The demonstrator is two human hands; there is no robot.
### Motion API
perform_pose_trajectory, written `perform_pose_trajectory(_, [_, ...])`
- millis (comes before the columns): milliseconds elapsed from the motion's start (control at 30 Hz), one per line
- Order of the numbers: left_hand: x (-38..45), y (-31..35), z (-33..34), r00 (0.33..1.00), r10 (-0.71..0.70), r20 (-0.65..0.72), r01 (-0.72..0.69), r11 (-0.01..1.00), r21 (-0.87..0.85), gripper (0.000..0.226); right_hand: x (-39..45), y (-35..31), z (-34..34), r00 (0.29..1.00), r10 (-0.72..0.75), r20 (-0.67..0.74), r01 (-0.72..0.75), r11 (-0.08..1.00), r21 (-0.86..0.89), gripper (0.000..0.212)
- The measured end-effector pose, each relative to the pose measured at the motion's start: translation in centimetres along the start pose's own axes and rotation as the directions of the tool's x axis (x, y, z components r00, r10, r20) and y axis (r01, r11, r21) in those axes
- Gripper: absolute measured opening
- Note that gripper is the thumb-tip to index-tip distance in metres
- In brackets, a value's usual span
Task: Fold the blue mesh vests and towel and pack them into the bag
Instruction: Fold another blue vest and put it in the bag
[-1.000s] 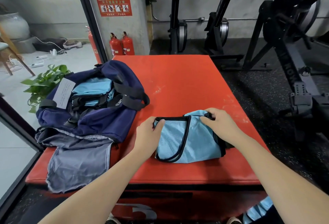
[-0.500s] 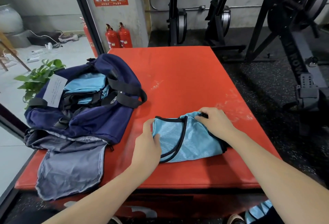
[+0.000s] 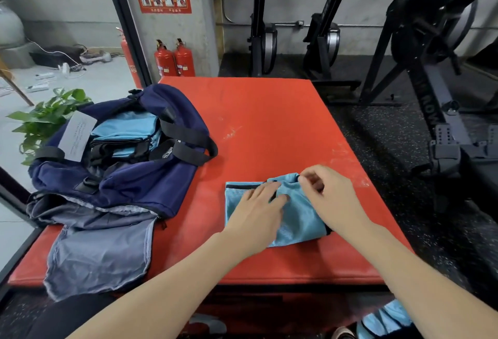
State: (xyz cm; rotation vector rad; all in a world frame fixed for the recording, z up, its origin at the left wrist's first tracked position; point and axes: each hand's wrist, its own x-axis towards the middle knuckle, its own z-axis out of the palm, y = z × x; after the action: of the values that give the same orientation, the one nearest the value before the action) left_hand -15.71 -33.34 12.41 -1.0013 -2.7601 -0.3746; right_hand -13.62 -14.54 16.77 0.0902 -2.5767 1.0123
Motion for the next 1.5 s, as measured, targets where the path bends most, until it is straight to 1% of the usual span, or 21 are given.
perform_pose_trajectory(67, [0.4, -0.1, 0.2, 0.989, -0.020, 0.147, 0.019, 1.000, 0.011, 0.049, -1.9, -0.7, 1.0, 0.997, -0.020, 0.074, 0.017, 0.999, 0.042, 0.006])
perform_pose_trajectory(133, [0.5, -0.8, 0.4, 0.975, -0.069, 0.212, 0.056, 0.996, 0.068, 0.051, -3.0, 0.2, 1.9, 0.986, 0.020, 0.163, -0.017, 1.000, -0.024, 0.008])
perform_pose_trajectory(233, [0.4, -1.4, 0.4, 0.979, -0.092, 0.182, 0.083, 0.995, 0.055, 0.047, -2.4, 2.7, 1.0, 0.974, 0.184, 0.129, -0.152, 0.962, -0.227, 0.008])
perform_pose_trajectory(300, [0.4, -1.6, 0.3, 0.979, -0.103, 0.174, 0.098, 0.995, 0.037, 0.045, -2.0, 3.5, 0.1, 0.960, 0.237, 0.149, -0.183, 0.934, -0.307, 0.006])
perform_pose_trajectory(367, [0.3, -2.2, 0.1, 0.979, -0.115, 0.167, 0.114, 0.993, 0.015, 0.045, -2.0, 3.4, -0.2, 0.964, 0.193, 0.184, -0.119, 0.928, -0.354, 0.006])
perform_pose_trajectory(433, [0.2, -3.2, -0.2, 0.978, -0.143, 0.150, 0.143, 0.990, 0.010, 0.044, -2.3, 2.6, 0.1, 0.983, 0.077, 0.169, -0.004, 0.918, -0.396, 0.009])
perform_pose_trajectory(500, [0.1, -4.6, -0.7, 0.972, -0.184, 0.147, 0.185, 0.983, 0.004, 0.041, -2.8, 1.0, 0.6, 0.987, 0.005, 0.158, 0.051, 0.937, -0.345, 0.011])
perform_pose_trajectory(533, [0.1, -5.2, -0.9, 0.967, -0.203, 0.154, 0.208, 0.978, -0.017, 0.042, -3.1, 0.2, 1.0, 0.984, 0.005, 0.176, 0.047, 0.955, -0.293, 0.012])
perform_pose_trajectory(600, [-0.1, -6.2, -1.2, 0.961, -0.226, 0.161, 0.242, 0.967, -0.083, 0.043, -3.9, -1.0, 1.8, 0.960, 0.069, 0.273, -0.006, 0.974, -0.224, 0.022])
perform_pose_trajectory(667, [-0.4, -6.8, -1.5, 0.956, -0.260, 0.134, 0.278, 0.951, -0.139, 0.040, -4.5, -1.4, 2.7, 0.918, 0.141, 0.372, -0.020, 0.950, -0.311, 0.034])
perform_pose_trajectory(700, [-0.6, -7.0, -1.6, 0.954, -0.279, 0.110, 0.294, 0.942, -0.160, 0.037, -4.5, -1.2, 3.0, 0.907, 0.172, 0.384, -0.011, 0.922, -0.387, 0.037])
perform_pose_trajectory(767, [-1.0, -7.2, -1.7, 0.946, -0.312, 0.088, 0.324, 0.926, -0.196, 0.032, -3.6, -0.3, 3.0, 0.919, 0.210, 0.333, -0.017, 0.866, -0.500, 0.041])
perform_pose_trajectory(833, [-1.5, -6.7, -2.1, 0.938, -0.324, 0.120, 0.344, 0.912, -0.226, 0.028, -2.2, 1.2, 2.7, 0.943, 0.198, 0.267, -0.036, 0.860, -0.508, 0.041])
perform_pose_trajectory(933, [-2.4, -5.2, -2.3, 0.949, -0.268, 0.165, 0.302, 0.922, -0.242, 0.031, -0.6, 3.5, 1.9, 0.966, 0.106, 0.237, 0.001, 0.913, -0.409, 0.027])
perform_pose_trajectory(1000, [-3.1, -4.2, -2.3, 0.956, -0.240, 0.167, 0.273, 0.937, -0.219, 0.036, -0.4, 4.0, 1.6, 0.965, 0.057, 0.257, 0.045, 0.927, -0.373, 0.031])
perform_pose_trajectory(1067, [-3.5, -3.9, -2.3, 0.964, -0.231, 0.132, 0.255, 0.944, -0.210, 0.038, -0.7, 3.4, 1.5, 0.955, 0.008, 0.297, 0.096, 0.939, -0.332, 0.035])
perform_pose_trajectory(1133, [-3.8, -4.1, -2.4, 0.984, -0.163, 0.066, 0.173, 0.961, -0.214, 0.033, -1.4, 2.7, 1.7, 0.935, -0.083, 0.346, 0.173, 0.956, -0.239, 0.035])
perform_pose_trajectory(1200, [-4.0, -4.4, -2.5, 0.998, -0.055, 0.016, 0.057, 0.972, -0.226, 0.028, -2.2, 2.0, 2.0, 0.908, -0.183, 0.378, 0.259, 0.952, -0.162, 0.035])
perform_pose_trajectory(1267, [-4.3, -4.5, -2.8, 1.000, 0.020, 0.018, -0.015, 0.969, -0.248, 0.035, -3.0, 1.7, 2.2, 0.883, -0.243, 0.401, 0.312, 0.943, -0.115, 0.037])
perform_pose_trajectory(1367, [-4.6, -4.7, -3.1, 0.994, 0.103, 0.026, -0.094, 0.970, -0.226, 0.040, -3.6, 1.4, 2.3, 0.852, -0.272, 0.448, 0.353, 0.929, -0.108, 0.038])
perform_pose_trajectory(1500, [-4.6, -4.4, -3.2, 0.986, 0.168, 0.009, -0.163, 0.968, -0.192, 0.025, -3.7, 1.3, 2.2, 0.846, -0.244, 0.474, 0.338, 0.933, -0.123, 0.036])
